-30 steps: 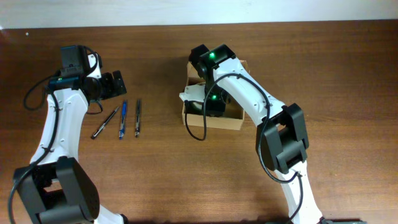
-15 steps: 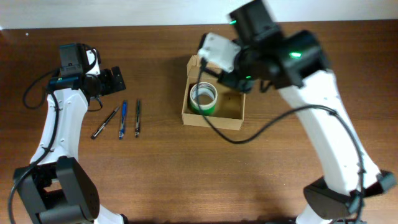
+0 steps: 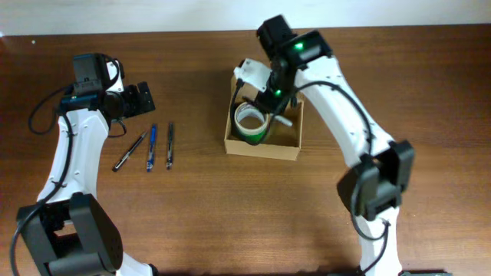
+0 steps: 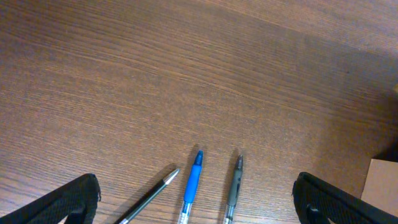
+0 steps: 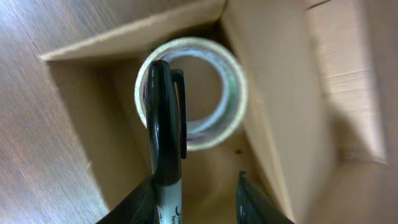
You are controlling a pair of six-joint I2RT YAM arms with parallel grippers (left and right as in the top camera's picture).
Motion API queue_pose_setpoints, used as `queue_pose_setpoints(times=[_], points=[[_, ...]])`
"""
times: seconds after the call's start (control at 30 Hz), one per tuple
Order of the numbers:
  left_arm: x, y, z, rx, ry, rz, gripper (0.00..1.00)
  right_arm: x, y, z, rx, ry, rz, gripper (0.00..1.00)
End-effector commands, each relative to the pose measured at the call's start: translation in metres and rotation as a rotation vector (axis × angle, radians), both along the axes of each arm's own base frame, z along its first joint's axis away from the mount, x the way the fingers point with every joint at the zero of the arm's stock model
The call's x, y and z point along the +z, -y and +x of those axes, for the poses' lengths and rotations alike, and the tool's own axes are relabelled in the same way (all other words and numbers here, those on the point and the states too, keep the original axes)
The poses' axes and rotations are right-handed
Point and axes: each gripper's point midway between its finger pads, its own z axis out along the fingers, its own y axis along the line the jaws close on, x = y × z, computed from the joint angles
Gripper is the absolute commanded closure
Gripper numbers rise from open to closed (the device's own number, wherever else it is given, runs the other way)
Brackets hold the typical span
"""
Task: Pack container
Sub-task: 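Carry the black marker with the right gripper and lower it into the box, then retract the right arm and reach the left gripper to the black pen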
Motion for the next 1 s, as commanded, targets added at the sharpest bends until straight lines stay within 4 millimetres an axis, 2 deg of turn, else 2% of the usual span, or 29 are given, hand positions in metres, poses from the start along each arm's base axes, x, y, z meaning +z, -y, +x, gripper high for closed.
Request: queue_pose_setpoints(times=[0.0,0.27,0.5,0.73,0.87,0.93,0.97], points=[[0.003,0.000,0.004,-0.016,0.010,0.001,0.01,-0.016,-0.012,-0.010,0.010,-0.075,0.040,0.61],[0.003,0.000,0.004,-0.016,0.011,0.001,0.01,-0.052,-0.022,-0.039,0.057,-0.167,-0.001,0.61],[0.003,0.000,0.004,-0.016,0.010,0.001,0.01,-0.055,-0.023,-0.044,0.068,-0.173,-0.022,0.60],[0.003,0.000,0.004,-0.016,0.011,0.001,0.01,-0.057,-0.017,-0.047,0.080,-0.181,-0.053,0.44],[0.003,0.000,0.004,-0.016,0.011,0.001,0.01,-0.050,-0.016,-0.045,0.083,-0.159,-0.049,0.41],[0.003,0.000,0.004,-0.016,0.011,0.001,0.01,-0.033,-0.016,-0.042,0.079,-0.121,-0.032,0.40],[0.003,0.000,0.004,-0.016,0.011,0.001,0.01,-0.015,-0.014,-0.039,0.073,-0.080,-0.014,0.40]])
